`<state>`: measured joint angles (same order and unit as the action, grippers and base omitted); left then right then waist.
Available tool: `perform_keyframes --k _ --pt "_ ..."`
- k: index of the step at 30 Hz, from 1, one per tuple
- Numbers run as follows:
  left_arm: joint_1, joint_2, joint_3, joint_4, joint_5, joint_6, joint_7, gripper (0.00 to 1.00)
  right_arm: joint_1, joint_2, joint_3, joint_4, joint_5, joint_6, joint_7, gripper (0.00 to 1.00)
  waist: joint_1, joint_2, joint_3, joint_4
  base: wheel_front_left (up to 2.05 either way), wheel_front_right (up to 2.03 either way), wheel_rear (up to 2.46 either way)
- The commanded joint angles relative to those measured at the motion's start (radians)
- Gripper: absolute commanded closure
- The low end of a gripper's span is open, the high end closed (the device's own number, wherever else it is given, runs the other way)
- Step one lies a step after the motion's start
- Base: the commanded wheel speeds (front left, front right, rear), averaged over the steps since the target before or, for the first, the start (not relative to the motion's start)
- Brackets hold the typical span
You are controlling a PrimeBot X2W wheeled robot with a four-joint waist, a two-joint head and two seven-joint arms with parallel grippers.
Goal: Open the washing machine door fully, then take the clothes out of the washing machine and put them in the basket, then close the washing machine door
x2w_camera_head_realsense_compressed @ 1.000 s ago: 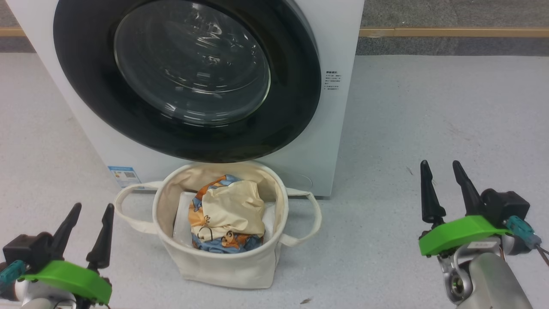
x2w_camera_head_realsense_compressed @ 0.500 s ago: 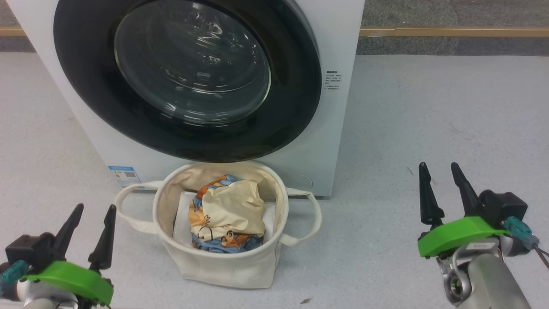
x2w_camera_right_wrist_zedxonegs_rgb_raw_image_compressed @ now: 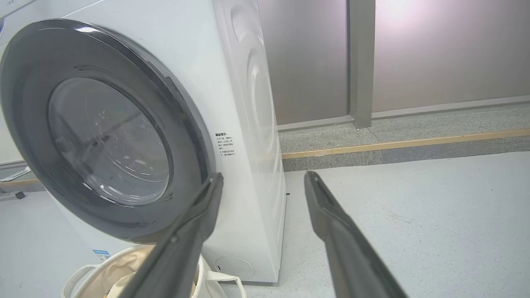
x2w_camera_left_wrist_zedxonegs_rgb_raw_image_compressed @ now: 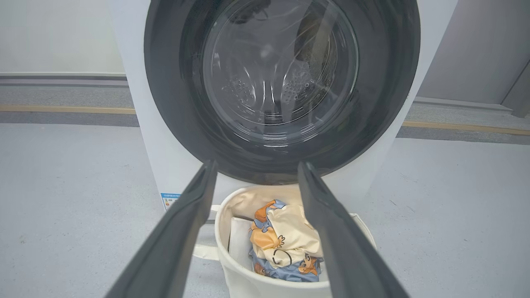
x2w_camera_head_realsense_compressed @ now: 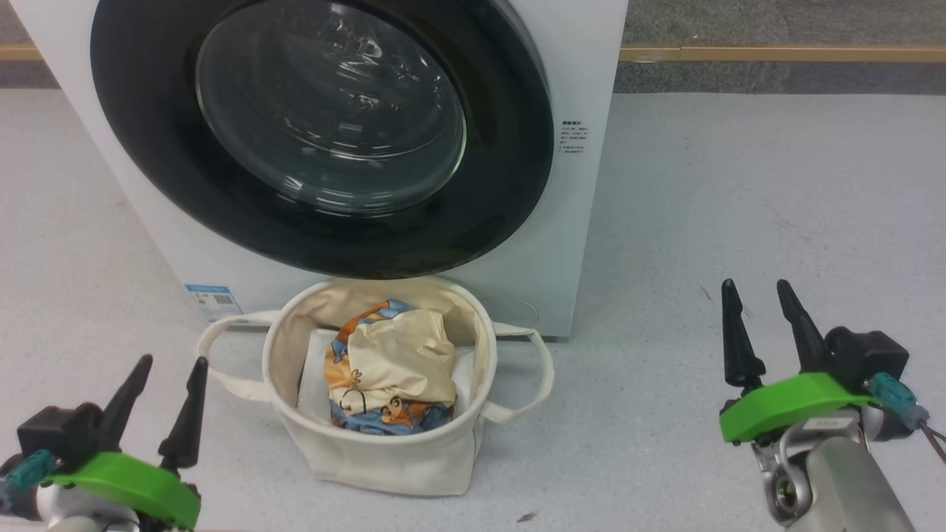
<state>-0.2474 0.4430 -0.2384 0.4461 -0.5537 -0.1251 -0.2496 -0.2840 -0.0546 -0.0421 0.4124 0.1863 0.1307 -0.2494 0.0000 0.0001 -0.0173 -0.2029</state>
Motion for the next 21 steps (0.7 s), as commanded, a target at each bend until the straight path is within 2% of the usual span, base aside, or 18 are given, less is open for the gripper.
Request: perform_keyframes --k 1,2,7,14,18,21 --pt "-0.049 0.045 0.038 -0.024 -0.008 -0.006 -0.012 0.00 -0.026 0.004 0.025 -0.032 0.002 0.000 -0.012 0.00 0.0000 -0.0001 0.000 0.001 0.00 0.00 0.00" --pt "0.000 0.000 -0.005 0.000 -0.005 0.000 0.000 1.00 0.000 0.000 0.000 0.001 0.001 0.000 0.001 1.00 0.0000 -0.0001 0.000 0.001 0.00 0.00 0.00" --pt "0.073 -0.067 -0.040 0.064 -0.004 0.002 0.003 1.00 0.073 0.007 0.000 0.087 0.000 0.000 0.003 1.00 0.0000 -0.0001 0.000 0.001 0.00 0.00 0.00" --pt "0.078 -0.085 -0.017 0.047 -0.063 0.001 0.024 1.00 0.077 0.006 -0.007 0.075 0.079 0.000 0.026 1.00 0.0024 -0.0001 -0.001 0.012 0.00 0.00 0.00" --pt "0.080 -0.095 -0.005 0.040 -0.096 0.001 0.035 1.00 0.082 0.006 -0.008 0.066 0.125 0.000 0.036 1.00 0.0002 -0.0001 0.001 0.019 0.00 0.00 0.00" --pt "0.081 -0.103 0.005 0.034 -0.122 0.001 0.044 1.00 0.084 0.006 -0.009 0.059 0.159 0.000 0.044 1.00 0.0001 -0.0001 0.002 0.023 0.00 0.00 0.00"
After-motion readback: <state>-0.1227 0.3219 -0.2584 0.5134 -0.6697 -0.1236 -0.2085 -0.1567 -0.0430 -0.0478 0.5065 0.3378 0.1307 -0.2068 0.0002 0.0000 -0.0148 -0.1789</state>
